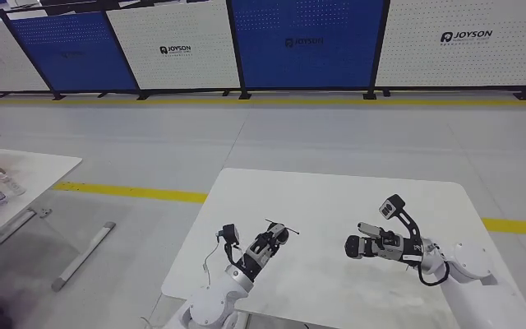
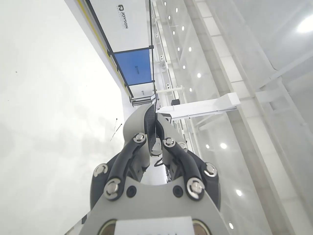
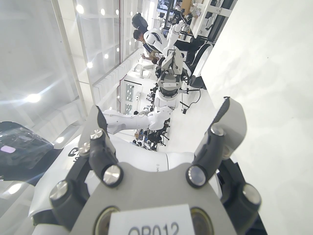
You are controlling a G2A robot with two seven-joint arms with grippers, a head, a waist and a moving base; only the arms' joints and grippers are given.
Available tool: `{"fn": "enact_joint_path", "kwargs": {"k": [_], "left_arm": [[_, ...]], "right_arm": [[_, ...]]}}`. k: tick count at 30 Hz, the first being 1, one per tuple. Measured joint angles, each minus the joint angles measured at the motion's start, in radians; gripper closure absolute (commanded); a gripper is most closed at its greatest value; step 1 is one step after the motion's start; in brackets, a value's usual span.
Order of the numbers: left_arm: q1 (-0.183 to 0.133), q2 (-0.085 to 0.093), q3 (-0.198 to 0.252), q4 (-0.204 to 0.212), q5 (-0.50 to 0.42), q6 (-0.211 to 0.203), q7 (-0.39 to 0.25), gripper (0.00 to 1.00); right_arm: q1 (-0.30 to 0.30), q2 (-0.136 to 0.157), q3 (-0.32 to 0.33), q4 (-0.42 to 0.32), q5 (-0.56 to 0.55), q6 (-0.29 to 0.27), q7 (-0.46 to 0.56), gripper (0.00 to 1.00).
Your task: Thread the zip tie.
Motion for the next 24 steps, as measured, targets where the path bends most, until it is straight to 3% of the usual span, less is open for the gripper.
{"fn": "enact_joint_path", "kwargs": {"k": [5, 8, 10, 13, 24], "left_arm": [[-0.002, 0.000, 0.001, 0.005, 0.009, 0.004, 0.000, 1.00], [-0.007, 0.001, 0.009, 0.035, 0.086, -0.004, 0.022, 1.00], [-0.003, 0.003, 0.018, 0.049, 0.117, -0.004, 0.005, 1.00], [0.005, 0.006, 0.012, 0.048, 0.104, 0.000, -0.039, 1.00], [0.006, 0.006, 0.012, 0.047, 0.101, -0.001, -0.038, 1.00]], "right_arm": [[0.000, 0.000, 0.000, 0.000, 0.000, 0.000, 0.000, 0.00], [0.000, 0.000, 0.000, 0.000, 0.000, 0.000, 0.000, 0.00], [0.000, 0.000, 0.000, 0.000, 0.000, 0.000, 0.000, 0.00], [0.000, 0.000, 0.000, 0.000, 0.000, 0.000, 0.000, 0.00], [0.000, 0.000, 0.000, 0.000, 0.000, 0.000, 0.000, 0.00]]}}
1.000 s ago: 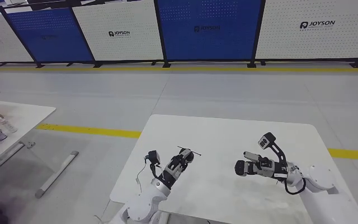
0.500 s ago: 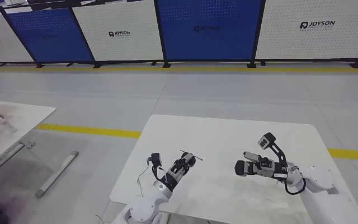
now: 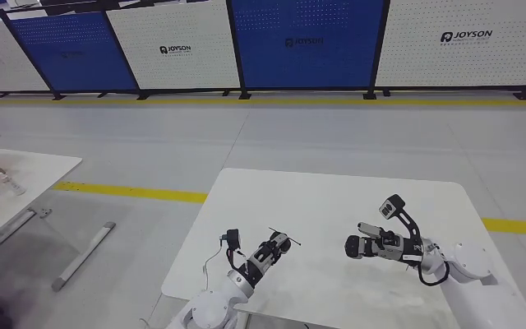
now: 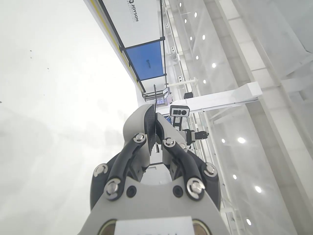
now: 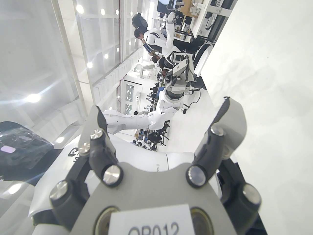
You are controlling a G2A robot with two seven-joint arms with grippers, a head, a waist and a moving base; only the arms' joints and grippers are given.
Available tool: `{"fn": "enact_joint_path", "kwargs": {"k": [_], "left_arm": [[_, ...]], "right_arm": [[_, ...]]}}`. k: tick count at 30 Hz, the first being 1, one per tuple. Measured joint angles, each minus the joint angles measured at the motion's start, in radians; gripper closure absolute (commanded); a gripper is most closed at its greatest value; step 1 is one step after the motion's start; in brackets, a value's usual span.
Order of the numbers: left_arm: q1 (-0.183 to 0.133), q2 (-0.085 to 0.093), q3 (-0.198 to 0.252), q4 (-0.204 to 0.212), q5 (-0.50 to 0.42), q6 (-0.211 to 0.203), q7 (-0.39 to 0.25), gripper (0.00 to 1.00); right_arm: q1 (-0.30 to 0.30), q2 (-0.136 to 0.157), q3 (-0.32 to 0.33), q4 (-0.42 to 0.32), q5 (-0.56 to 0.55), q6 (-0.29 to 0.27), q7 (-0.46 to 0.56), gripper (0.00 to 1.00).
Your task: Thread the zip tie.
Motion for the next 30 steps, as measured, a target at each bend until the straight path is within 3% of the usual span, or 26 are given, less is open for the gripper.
{"fn": "enact_joint_path", "kwargs": {"k": [6, 10, 15, 19, 30], "left_arm": [[0.000, 0.000, 0.000, 0.000, 0.000, 0.000, 0.000, 1.00], [0.000, 0.000, 0.000, 0.000, 0.000, 0.000, 0.000, 1.00], [0.000, 0.000, 0.000, 0.000, 0.000, 0.000, 0.000, 1.00], [0.000, 0.000, 0.000, 0.000, 0.000, 0.000, 0.000, 1.00], [0.000, 0.000, 0.000, 0.000, 0.000, 0.000, 0.000, 1.00]], "right_arm": [[-0.002, 0.000, 0.000, -0.005, -0.005, 0.000, -0.006, 0.00], [-0.006, 0.012, 0.025, -0.062, -0.089, 0.018, -0.041, 0.00], [0.023, 0.047, 0.094, -0.102, -0.258, 0.125, -0.005, 0.00], [0.064, 0.059, 0.104, -0.097, -0.397, 0.226, -0.015, 0.00], [0.061, 0.060, 0.106, -0.099, -0.399, 0.228, -0.041, 0.00]]}}
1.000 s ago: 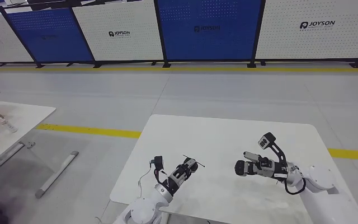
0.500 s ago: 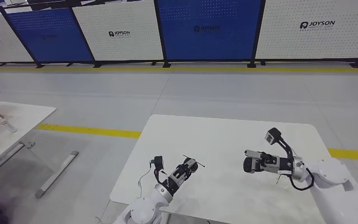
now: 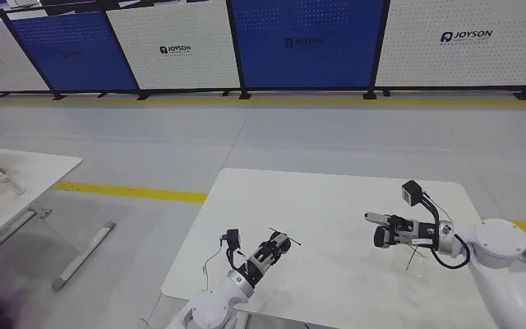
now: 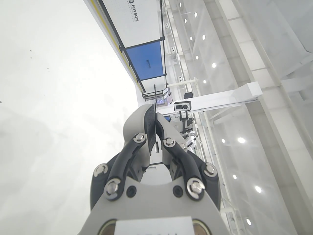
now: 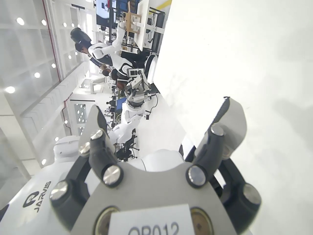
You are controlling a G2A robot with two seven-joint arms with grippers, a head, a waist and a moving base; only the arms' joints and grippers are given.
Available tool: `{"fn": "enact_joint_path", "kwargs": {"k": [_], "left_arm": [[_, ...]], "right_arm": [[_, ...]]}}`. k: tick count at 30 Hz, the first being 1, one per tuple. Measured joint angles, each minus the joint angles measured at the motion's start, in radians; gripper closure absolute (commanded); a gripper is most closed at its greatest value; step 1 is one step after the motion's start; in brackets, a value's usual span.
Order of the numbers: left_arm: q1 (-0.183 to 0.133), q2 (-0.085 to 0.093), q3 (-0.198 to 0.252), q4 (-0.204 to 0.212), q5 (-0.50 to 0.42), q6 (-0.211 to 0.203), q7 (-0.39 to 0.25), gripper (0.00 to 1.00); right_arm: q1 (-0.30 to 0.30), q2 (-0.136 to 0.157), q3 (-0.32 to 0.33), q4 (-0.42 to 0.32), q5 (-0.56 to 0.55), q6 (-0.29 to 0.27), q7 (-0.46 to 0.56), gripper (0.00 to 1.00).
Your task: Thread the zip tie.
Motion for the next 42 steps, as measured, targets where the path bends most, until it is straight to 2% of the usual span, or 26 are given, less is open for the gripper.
{"fn": "enact_joint_path", "kwargs": {"k": [2, 4, 7, 11, 14, 23, 25, 27, 31, 36, 38, 42], "left_arm": [[0.000, 0.000, 0.000, 0.000, 0.000, 0.000, 0.000, 1.00], [0.000, 0.000, 0.000, 0.000, 0.000, 0.000, 0.000, 1.00], [0.000, 0.000, 0.000, 0.000, 0.000, 0.000, 0.000, 1.00], [0.000, 0.000, 0.000, 0.000, 0.000, 0.000, 0.000, 1.00], [0.000, 0.000, 0.000, 0.000, 0.000, 0.000, 0.000, 1.00], [0.000, 0.000, 0.000, 0.000, 0.000, 0.000, 0.000, 1.00], [0.000, 0.000, 0.000, 0.000, 0.000, 0.000, 0.000, 1.00], [0.000, 0.000, 0.000, 0.000, 0.000, 0.000, 0.000, 1.00], [0.000, 0.000, 0.000, 0.000, 0.000, 0.000, 0.000, 1.00], [0.000, 0.000, 0.000, 0.000, 0.000, 0.000, 0.000, 1.00], [0.000, 0.000, 0.000, 0.000, 0.000, 0.000, 0.000, 1.00], [0.000, 0.000, 0.000, 0.000, 0.000, 0.000, 0.000, 1.00]], "right_arm": [[0.000, 0.008, 0.012, -0.004, -0.032, 0.007, 0.005, 0.00], [0.010, 0.021, 0.030, -0.003, -0.077, 0.026, 0.060, 0.00], [0.034, 0.043, 0.056, -0.009, -0.171, 0.088, 0.145, 0.00], [0.055, 0.075, 0.025, -0.041, -0.291, 0.183, 0.146, 0.00], [0.078, 0.086, 0.012, -0.036, -0.325, 0.243, 0.146, 0.00], [0.075, 0.085, 0.012, -0.035, -0.323, 0.238, 0.143, 0.00], [0.072, 0.085, 0.002, -0.033, -0.345, 0.272, 0.126, 0.00], [0.090, 0.087, -0.008, -0.009, -0.405, 0.318, 0.101, 0.00], [0.158, 0.082, -0.055, 0.062, -0.479, 0.308, 0.147, 0.00], [0.261, 0.071, -0.179, 0.168, -0.535, 0.308, 0.146, 0.00], [0.272, 0.070, -0.198, 0.177, -0.534, 0.308, 0.146, 0.00], [0.268, 0.070, -0.192, 0.175, -0.533, 0.308, 0.146, 0.00]]}}
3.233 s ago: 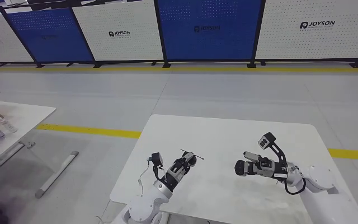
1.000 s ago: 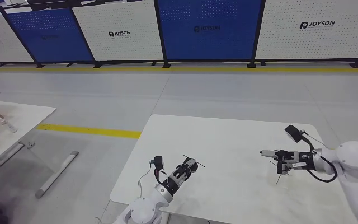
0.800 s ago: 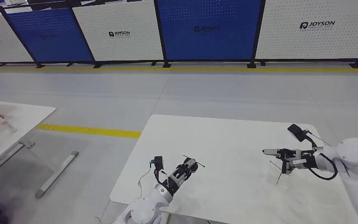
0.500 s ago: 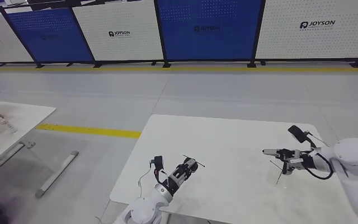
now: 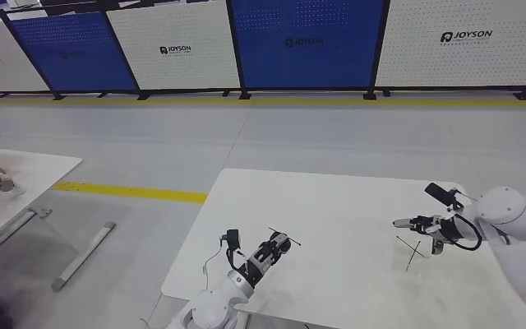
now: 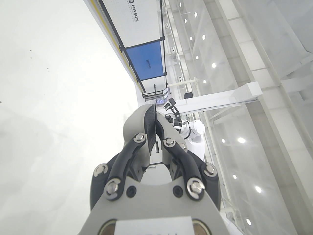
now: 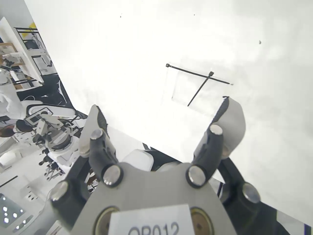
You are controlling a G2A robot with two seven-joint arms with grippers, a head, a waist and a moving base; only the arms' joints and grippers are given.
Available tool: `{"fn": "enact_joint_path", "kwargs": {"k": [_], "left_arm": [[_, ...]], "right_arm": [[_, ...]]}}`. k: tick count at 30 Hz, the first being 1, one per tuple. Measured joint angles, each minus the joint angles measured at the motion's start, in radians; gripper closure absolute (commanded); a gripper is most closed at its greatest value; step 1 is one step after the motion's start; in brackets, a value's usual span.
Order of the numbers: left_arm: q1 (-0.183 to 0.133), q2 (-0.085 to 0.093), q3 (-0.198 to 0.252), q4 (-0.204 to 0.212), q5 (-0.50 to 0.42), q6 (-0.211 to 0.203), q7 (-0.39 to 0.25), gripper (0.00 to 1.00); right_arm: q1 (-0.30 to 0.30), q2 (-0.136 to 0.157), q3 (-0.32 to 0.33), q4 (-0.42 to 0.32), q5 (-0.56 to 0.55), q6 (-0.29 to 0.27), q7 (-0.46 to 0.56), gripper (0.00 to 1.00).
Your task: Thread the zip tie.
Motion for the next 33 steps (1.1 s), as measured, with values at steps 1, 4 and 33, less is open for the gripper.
{"fn": "enact_joint_path", "kwargs": {"k": [1, 4, 33], "left_arm": [[0.000, 0.000, 0.000, 0.000, 0.000, 0.000, 0.000, 1.00], [0.000, 0.000, 0.000, 0.000, 0.000, 0.000, 0.000, 1.00], [0.000, 0.000, 0.000, 0.000, 0.000, 0.000, 0.000, 1.00]], "right_arm": [[0.000, 0.000, 0.000, 0.000, 0.000, 0.000, 0.000, 0.00], [0.000, 0.000, 0.000, 0.000, 0.000, 0.000, 0.000, 0.00], [-0.055, 0.014, -0.043, -0.140, -0.165, -0.001, -0.017, 0.09]]}}
